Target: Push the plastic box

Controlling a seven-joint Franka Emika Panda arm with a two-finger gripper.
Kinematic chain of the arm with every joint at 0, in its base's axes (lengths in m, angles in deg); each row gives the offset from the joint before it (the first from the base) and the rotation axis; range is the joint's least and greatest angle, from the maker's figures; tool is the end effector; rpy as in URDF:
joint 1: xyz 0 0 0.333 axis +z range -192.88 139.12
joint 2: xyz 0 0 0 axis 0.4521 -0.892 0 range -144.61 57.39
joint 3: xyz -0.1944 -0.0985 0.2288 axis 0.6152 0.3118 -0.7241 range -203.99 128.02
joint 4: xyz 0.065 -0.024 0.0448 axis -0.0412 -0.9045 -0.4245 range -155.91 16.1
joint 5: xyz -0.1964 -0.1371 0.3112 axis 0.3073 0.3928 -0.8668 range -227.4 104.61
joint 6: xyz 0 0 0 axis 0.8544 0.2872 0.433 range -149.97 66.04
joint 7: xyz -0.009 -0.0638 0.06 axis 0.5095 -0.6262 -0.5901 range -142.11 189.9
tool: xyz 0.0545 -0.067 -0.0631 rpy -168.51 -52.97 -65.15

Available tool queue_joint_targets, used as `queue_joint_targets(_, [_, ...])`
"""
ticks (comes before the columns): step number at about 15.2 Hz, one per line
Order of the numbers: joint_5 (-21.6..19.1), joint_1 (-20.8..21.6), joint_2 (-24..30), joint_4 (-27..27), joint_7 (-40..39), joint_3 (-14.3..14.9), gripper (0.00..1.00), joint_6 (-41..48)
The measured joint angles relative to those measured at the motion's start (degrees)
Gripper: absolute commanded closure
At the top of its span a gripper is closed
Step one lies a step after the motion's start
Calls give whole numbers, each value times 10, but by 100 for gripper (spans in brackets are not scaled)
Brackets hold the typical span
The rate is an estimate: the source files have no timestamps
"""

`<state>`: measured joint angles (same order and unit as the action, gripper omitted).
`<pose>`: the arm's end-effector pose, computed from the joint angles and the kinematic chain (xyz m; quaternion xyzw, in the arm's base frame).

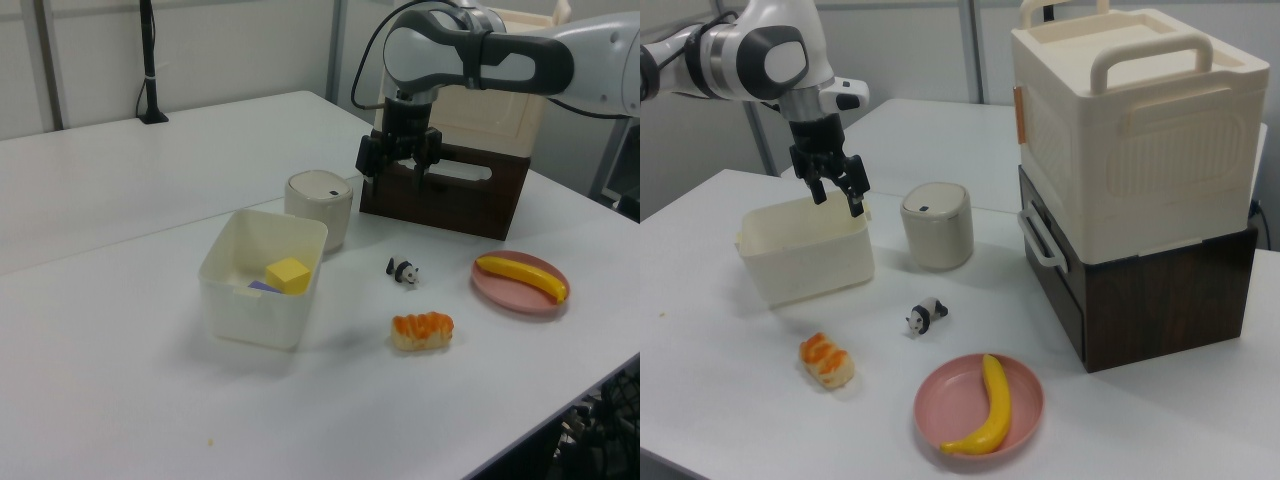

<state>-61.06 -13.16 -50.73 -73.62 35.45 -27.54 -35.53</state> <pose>0.5995 0.0392 0.5389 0.9974 -0.0710 0.0004 0.0142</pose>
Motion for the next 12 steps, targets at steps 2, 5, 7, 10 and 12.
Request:
queue_joint_targets(2, [0, 0, -1, 0, 2, 0, 0, 0])
queue_joint_targets(5, [0, 0, -5, -1, 9, -1, 0, 0])
queue_joint_targets(7, [0, 0, -7, -1, 10, -1, 0, 0])
queue_joint_targets(10, [0, 0, -10, -1, 10, -1, 0, 0])
queue_joint_targets(12, [0, 1, -17, -1, 9, -2, 0, 0])
